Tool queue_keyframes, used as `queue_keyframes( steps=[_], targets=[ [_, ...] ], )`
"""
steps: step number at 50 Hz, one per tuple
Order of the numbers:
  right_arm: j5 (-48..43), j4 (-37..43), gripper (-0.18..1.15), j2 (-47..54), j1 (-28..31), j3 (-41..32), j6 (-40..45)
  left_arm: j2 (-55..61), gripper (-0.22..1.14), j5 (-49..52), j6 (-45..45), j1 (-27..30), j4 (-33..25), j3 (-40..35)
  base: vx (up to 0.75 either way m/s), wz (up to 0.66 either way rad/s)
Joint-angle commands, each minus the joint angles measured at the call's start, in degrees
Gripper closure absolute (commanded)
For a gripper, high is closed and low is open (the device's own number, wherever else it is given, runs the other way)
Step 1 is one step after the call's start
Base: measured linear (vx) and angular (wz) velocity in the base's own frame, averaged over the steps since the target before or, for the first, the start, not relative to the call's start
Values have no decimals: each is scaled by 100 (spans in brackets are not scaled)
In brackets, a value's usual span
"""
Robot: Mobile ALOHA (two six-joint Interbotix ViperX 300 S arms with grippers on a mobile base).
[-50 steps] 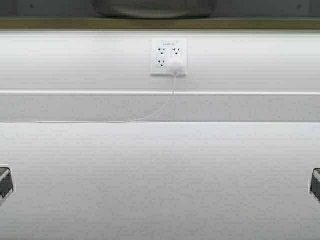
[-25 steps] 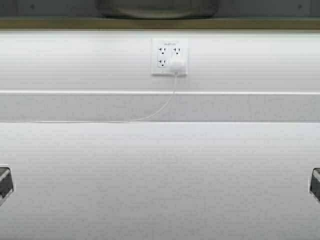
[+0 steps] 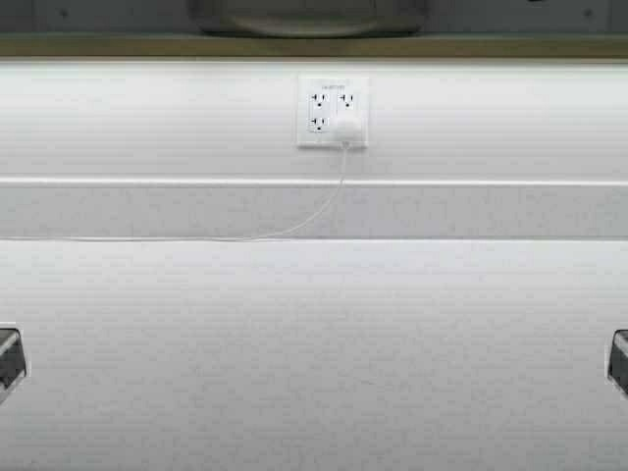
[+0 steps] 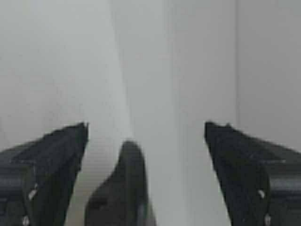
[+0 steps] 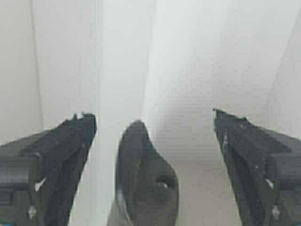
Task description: Open the cabinet, put the pot inside, then close it
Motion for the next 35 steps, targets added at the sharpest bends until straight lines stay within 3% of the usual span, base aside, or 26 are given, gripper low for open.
queue_keyframes(
  steps=[1, 7, 12, 16, 21, 22, 24, 26, 30, 35],
  targets=[
    [-26, -431, -7, -360, -185, 123, -35, -413, -11, -97, 105, 97, 70, 211, 0, 0],
    [149, -1292, 0, -668, -299, 396, -79, -721, -7, -105, 519, 97, 448, 712, 0, 0],
    [650, -2109, 23, -967, -343, 686, -176, -1046, 5, 79, 1389, 97, 888, 1283, 0, 0],
    [1204, -3006, 54, -1195, -334, 888, -413, -1318, 29, 536, 2250, 44, 1230, 1731, 0, 0],
    [2232, -4113, 97, -1512, -44, 1187, -976, -1652, 76, 1547, 3454, -97, 1354, 2153, -1, 0],
    [2408, -4254, 101, -1564, 26, 1248, -1081, -1714, 85, 1767, 3691, -132, 1354, 2224, -1, 0],
    [2733, -4438, 102, -1661, 141, 1345, -1345, -1802, 100, 2127, 4113, -202, 1354, 2347, -1, 0],
    [2997, -4535, 97, -1767, 255, 1433, -1591, -1890, 104, 2373, 4518, -272, 1354, 2452, -2, 0],
    [3146, -4579, 88, -1995, 448, 1626, -2215, -2048, 93, 2470, 5019, -466, 1354, 2681, -3, 0],
    [3234, -4526, 88, -2320, 659, 1828, -2540, -2320, 84, 2470, 5124, -589, 1354, 2918, -4, 1]
  ],
)
